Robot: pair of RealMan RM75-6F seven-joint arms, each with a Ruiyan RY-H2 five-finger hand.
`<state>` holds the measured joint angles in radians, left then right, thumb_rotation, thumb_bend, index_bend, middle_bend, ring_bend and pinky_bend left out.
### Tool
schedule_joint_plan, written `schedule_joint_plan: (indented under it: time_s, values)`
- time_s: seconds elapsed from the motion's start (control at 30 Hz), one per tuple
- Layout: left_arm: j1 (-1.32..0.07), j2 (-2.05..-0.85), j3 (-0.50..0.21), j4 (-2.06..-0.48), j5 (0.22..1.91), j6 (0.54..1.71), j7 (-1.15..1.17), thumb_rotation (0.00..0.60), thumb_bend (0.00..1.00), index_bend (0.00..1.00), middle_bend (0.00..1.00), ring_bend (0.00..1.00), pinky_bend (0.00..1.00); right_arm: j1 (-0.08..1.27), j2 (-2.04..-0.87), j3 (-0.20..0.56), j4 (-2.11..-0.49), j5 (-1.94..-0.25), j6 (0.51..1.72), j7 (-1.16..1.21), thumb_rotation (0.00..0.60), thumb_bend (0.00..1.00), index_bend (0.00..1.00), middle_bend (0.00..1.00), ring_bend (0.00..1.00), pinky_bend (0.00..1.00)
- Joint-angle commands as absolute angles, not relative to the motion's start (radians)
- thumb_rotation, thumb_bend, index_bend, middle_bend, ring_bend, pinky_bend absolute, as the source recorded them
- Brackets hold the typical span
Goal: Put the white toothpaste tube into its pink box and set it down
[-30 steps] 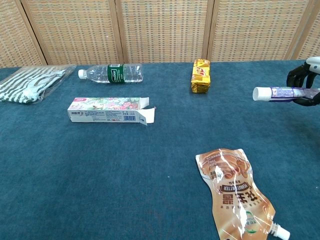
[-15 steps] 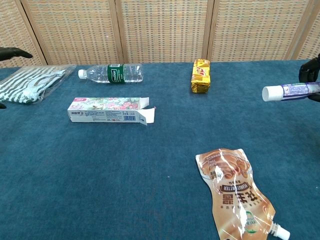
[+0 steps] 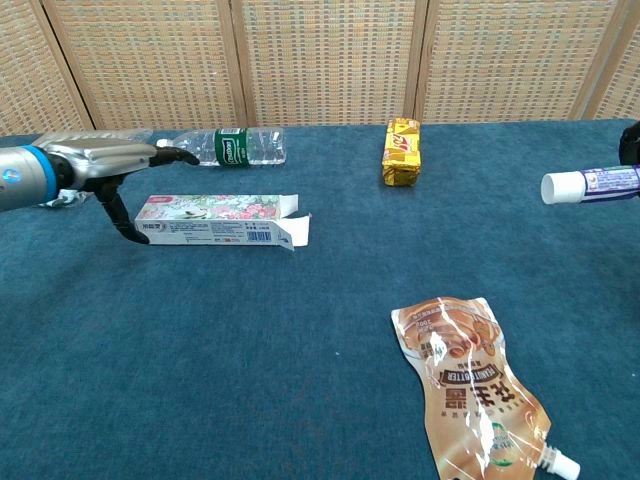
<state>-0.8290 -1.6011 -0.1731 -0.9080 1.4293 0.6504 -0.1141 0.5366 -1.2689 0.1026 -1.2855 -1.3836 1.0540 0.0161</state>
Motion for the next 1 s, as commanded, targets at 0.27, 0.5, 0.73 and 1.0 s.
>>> schedule_joint_plan:
  time_s: [0.27,0.5,0.73,1.0]
  values:
    - [-0.946,-1.724,-0.186,-0.783,1.412,0.556,-0.127,0.600,0.07,0.00,0.00,0.00,0.13,0.526,-1.260,0.102,-1.276,-1.387,1.061,0.033,0.600,0.56,0.57,0.57,0.41,0.41]
    - [-0.987,-1.776,-0.199,-0.743,1.394,0.542,-0.156,0.600,0.07,0.13,0.20,0.18,0.30,0.518,-1.251,0.103,-1.264,-1.387,1.063,0.057,0.600,0.59,0.57,0.57,0.41,0.41]
    - [-1.004,-1.804,-0.196,-0.726,1.403,0.581,-0.160,0.600,0.10,0.41,0.44,0.40,0.49,0.511,-1.246,0.100,-1.253,-1.394,1.068,0.078,0.600,0.60,0.57,0.57,0.41,0.41]
    - [-0.995,-1.750,-0.180,-0.804,1.422,0.628,-0.181,0.600,0.10,0.46,0.47,0.43,0.52,0.501,-1.224,0.103,-1.282,-1.407,1.094,0.073,0.600,0.60,0.57,0.57,0.41,0.41]
